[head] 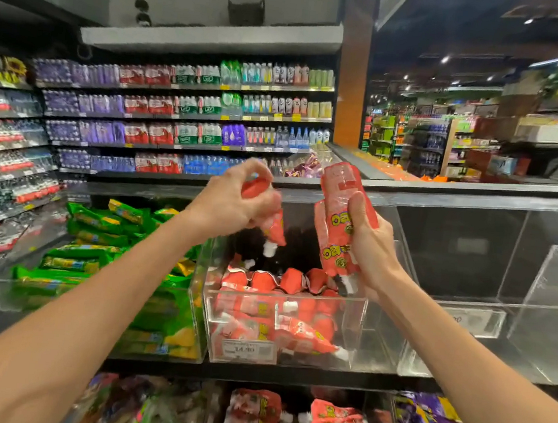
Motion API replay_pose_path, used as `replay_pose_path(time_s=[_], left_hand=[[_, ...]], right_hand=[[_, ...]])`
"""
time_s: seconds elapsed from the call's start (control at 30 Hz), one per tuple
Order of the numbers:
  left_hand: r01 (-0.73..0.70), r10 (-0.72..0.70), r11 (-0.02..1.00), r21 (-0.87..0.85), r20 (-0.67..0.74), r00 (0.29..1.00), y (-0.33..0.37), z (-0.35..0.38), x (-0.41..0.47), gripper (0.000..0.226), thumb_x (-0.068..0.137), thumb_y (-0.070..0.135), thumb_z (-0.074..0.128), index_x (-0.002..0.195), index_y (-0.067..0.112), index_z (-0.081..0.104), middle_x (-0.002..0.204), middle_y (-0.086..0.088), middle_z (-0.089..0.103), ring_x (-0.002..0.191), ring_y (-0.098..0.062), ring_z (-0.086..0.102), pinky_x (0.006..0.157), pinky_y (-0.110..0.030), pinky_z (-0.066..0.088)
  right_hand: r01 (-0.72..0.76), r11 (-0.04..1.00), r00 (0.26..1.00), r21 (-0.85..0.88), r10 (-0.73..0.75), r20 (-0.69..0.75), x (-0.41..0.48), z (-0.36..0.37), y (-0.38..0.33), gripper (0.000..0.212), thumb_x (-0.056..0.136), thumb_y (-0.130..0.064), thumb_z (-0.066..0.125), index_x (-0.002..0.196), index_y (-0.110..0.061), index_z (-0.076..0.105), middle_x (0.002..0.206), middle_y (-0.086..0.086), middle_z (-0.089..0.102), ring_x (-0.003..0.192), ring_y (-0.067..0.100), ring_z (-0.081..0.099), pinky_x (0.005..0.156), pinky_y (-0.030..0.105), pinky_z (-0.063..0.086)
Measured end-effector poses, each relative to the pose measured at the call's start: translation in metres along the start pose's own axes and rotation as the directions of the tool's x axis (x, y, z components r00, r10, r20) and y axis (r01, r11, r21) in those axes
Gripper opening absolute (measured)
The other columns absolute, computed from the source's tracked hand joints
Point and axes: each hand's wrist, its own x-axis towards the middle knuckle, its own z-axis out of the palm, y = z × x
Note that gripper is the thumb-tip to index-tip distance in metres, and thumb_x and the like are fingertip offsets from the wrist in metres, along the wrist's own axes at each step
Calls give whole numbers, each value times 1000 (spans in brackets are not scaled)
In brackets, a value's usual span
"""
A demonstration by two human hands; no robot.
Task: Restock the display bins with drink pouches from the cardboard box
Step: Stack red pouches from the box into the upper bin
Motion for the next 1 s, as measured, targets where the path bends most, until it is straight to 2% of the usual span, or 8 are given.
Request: replay_pose_path(time_s=[0.1,0.3,0.53,0.73,0.8,0.87,0.93,1.0], left_hand=[[-21,21,883,470,6,1000,-22,25,4,39,80,41,79,103,24,52,93,3,68,85,-20,65,74,-30,46],[-42,-76,596,802,109,991,-56,69,13,57,79,45,78,117,15,47,109,-20,65,106,-44,62,80,-44,50],[-21,-216,585,811,181,959,-74,69,29,37,98,53,49,112,23,63,115,-11,65,106,-34,62,80,-38,47],[-54,-238,603,796,245,940,-69,59,32,40,101,39,51,139,30,54,140,-5,57,125,-28,55,102,-42,47],[-5,-120,823,568,183,976,-56,53,30,40,98,36,58,137,28,57,132,-5,64,118,-23,61,103,-40,47],[133,-127,991,-14,225,966,-37,45,24,48,93,41,65,137,25,57,119,-3,70,106,-17,67,94,-37,55],[260,-96,874,-411,378,921,-18,43,18,59,87,50,63,139,23,53,116,-1,72,105,-19,69,87,-37,57],[255,-26,805,-536,396,918,-5,46,13,61,85,50,59,135,17,53,108,0,74,98,-18,71,79,-35,58]], right_hand=[[65,995,998,-73,-64,25,0,4,-2,37,99,-45,49,94,-13,68,73,9,69,61,21,64,55,33,54],[124,982,984,-143,-102,149,-2,8,4,31,98,-47,52,93,-23,71,84,14,74,69,22,66,68,47,56],[56,992,990,-112,-41,132,-1,2,1,30,101,-42,49,95,-20,68,73,-2,73,63,13,67,58,29,54],[-132,991,984,-36,136,113,-1,0,-5,35,100,-47,48,102,-16,66,85,9,74,74,25,70,69,41,60],[-153,988,981,-10,153,118,-2,-2,-9,35,101,-46,47,102,-16,65,90,10,75,75,23,72,67,38,61],[-172,984,976,44,164,142,-2,-1,-13,37,101,-46,46,108,-15,65,102,15,75,87,26,73,72,39,61],[-201,974,967,108,180,180,-2,2,-16,43,101,-47,45,119,-12,63,110,17,73,96,29,73,74,39,62],[-229,962,957,150,195,214,-2,8,-18,46,101,-47,46,125,-10,60,113,18,72,102,33,71,81,45,61]])
